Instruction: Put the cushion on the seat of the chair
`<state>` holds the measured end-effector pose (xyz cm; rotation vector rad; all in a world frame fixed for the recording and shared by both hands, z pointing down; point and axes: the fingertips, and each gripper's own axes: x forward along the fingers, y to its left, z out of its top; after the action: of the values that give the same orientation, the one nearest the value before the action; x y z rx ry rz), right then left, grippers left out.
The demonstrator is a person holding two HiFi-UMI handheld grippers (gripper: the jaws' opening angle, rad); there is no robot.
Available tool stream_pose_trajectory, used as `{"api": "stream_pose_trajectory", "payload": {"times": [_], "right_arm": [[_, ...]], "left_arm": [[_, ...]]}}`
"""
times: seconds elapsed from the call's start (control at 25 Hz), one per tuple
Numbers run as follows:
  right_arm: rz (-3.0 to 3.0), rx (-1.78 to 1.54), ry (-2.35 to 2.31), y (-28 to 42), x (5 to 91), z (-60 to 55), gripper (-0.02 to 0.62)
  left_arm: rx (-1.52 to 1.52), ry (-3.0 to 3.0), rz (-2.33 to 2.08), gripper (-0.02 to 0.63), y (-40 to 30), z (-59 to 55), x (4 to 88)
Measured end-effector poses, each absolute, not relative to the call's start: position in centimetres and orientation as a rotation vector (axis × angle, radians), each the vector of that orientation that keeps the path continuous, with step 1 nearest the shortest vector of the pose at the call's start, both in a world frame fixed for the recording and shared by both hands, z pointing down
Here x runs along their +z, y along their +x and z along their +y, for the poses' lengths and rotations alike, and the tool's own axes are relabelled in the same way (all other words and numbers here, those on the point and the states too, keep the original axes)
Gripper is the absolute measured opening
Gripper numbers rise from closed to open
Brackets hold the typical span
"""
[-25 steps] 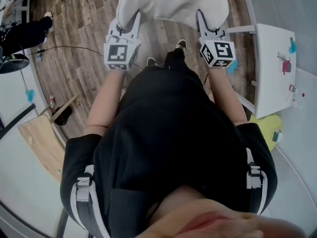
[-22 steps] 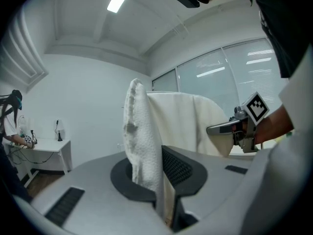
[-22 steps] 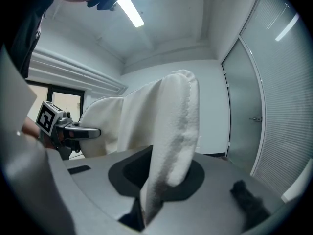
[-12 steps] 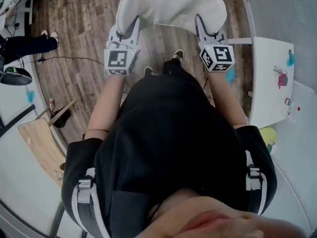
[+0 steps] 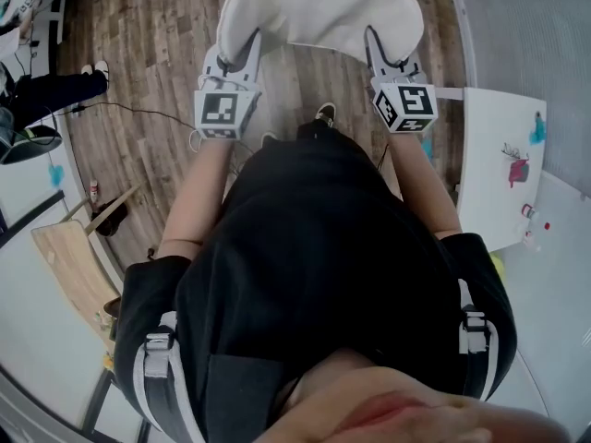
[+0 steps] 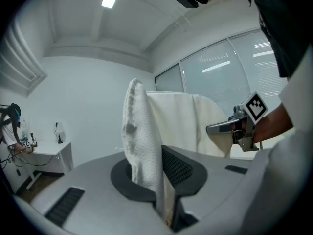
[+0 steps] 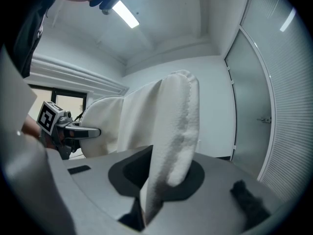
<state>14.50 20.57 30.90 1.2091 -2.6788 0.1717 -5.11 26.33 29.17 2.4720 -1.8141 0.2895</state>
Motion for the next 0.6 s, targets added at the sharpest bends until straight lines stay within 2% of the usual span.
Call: {"api": "stream_pose_trajectory", "payload": {"times": [0.6], "right_arm": [[-2.739,0.196,1.129,20.4,31.5,12.9,0.051]], "left_arm": [[0.339,2.416,-1.895,0.056,1.1,19.9,29.1]]}}
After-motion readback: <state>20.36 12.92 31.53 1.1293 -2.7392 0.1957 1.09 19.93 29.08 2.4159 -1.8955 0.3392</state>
